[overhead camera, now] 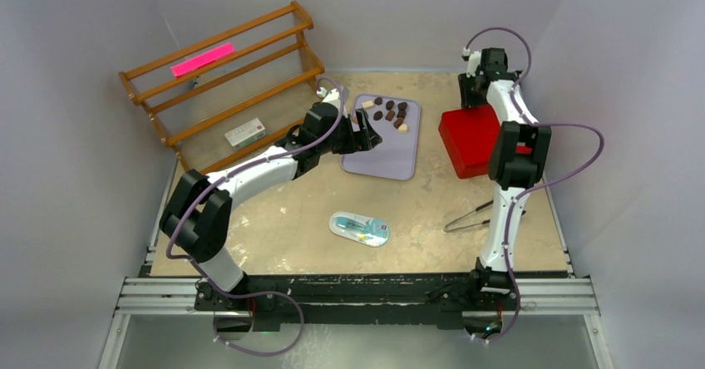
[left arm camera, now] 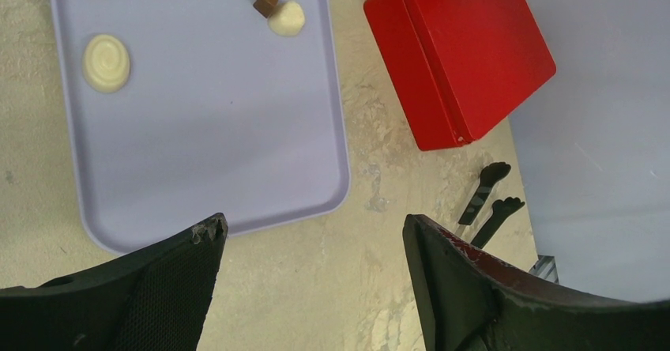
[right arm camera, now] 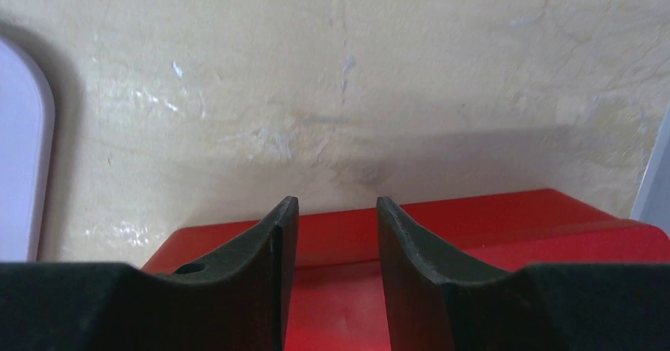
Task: Pack the chocolate
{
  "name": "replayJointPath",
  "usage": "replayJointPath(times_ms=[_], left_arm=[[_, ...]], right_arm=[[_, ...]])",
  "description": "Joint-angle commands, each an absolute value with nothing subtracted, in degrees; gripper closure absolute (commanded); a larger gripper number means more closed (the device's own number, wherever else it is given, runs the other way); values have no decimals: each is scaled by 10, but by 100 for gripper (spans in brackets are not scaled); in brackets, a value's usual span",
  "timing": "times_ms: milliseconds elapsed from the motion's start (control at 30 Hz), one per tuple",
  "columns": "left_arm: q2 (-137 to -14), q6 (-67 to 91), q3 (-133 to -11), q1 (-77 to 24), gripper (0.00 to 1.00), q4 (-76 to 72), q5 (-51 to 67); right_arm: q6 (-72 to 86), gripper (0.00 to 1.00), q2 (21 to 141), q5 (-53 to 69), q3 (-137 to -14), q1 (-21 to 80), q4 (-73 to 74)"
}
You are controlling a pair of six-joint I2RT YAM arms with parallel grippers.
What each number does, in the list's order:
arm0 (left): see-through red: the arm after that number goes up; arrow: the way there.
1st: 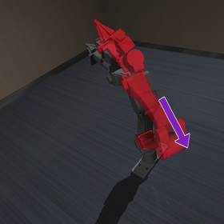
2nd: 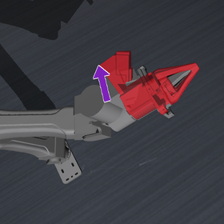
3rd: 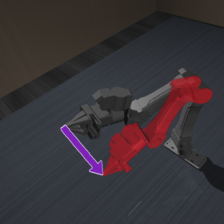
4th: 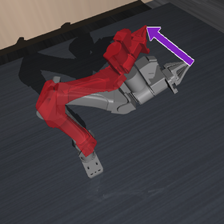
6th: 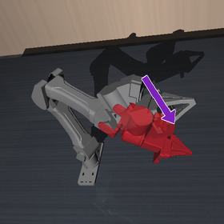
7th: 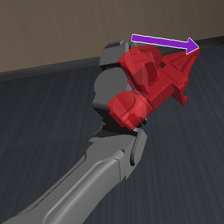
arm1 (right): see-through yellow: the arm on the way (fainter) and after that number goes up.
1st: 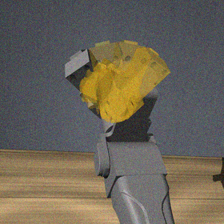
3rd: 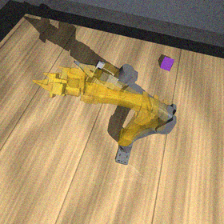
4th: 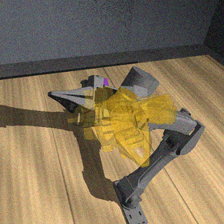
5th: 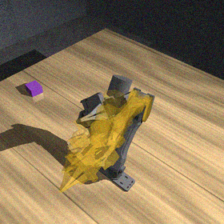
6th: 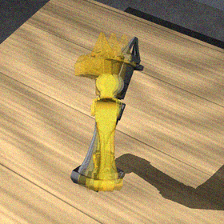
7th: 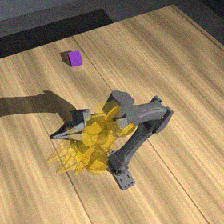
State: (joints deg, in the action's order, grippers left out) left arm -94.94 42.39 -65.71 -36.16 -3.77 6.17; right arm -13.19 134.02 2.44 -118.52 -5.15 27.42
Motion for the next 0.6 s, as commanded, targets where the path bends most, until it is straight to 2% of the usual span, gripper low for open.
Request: replayJointPath(times_ms=[0, 300, 400, 567], left_arm=[[-943, 421, -657, -365, 20, -66, 62], [-963, 419, -671, -367, 20, -81, 59], [-984, 408, -697, -367, 20, -89, 49], [-1032, 396, -763, -367, 20, -101, 48]], right_arm=[[-146, 57, 1289, 8, -1145, -47, 300], [-93, 56, 1235, 15, -1099, -47, 266], [-42, 52, 1187, 13, -1066, -47, 247], [79, 40, 1106, -73, -976, -49, 210]])
